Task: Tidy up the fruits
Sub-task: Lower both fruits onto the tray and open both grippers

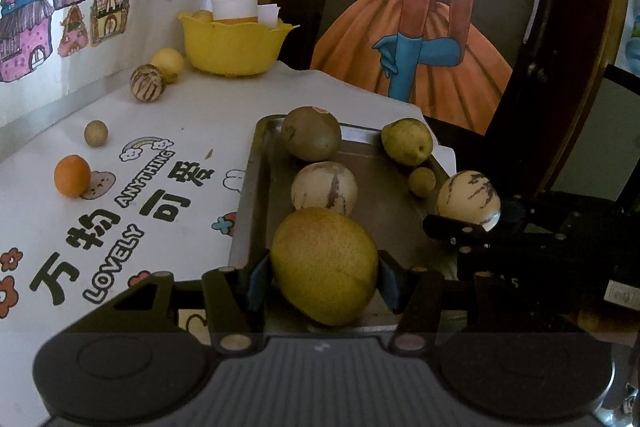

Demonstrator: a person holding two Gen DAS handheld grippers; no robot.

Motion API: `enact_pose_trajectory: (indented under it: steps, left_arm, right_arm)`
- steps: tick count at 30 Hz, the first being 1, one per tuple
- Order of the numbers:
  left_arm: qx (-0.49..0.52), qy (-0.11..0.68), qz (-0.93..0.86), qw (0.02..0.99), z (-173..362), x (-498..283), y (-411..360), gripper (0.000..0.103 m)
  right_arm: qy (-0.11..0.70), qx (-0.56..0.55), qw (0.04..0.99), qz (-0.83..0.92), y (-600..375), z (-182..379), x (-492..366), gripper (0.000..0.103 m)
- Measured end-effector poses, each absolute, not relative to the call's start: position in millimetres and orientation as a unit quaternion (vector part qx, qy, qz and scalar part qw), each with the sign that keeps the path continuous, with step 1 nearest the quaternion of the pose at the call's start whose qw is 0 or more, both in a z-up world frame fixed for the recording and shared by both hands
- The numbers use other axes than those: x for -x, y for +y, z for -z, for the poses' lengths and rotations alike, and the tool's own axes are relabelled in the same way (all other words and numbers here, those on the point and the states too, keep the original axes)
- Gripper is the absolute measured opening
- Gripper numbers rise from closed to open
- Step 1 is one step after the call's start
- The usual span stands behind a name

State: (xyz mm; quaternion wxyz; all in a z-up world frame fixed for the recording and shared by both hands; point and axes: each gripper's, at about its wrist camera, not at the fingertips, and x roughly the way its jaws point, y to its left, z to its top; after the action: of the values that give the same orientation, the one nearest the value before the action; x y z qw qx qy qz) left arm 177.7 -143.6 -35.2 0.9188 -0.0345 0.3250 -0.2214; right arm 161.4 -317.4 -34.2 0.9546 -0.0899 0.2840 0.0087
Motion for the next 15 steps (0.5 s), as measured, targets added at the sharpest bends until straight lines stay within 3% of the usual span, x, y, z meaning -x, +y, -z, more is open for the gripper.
enact_pose_trajectory:
  steps: [12,15]
  left_arm:
    - [0.029,0.321,0.217,0.921,38.2,-175.8,-144.7,0.061]
    - [0.028,0.323,0.221,0.920,36.8,-174.0,-144.9,0.066]
  right_arm:
    - [0.271,0.129,0.954,-0.013,-312.1,40.6,-157.9,0.055]
    - [0.267,0.132,0.955,-0.008,-312.0,40.3,-156.8,0.056]
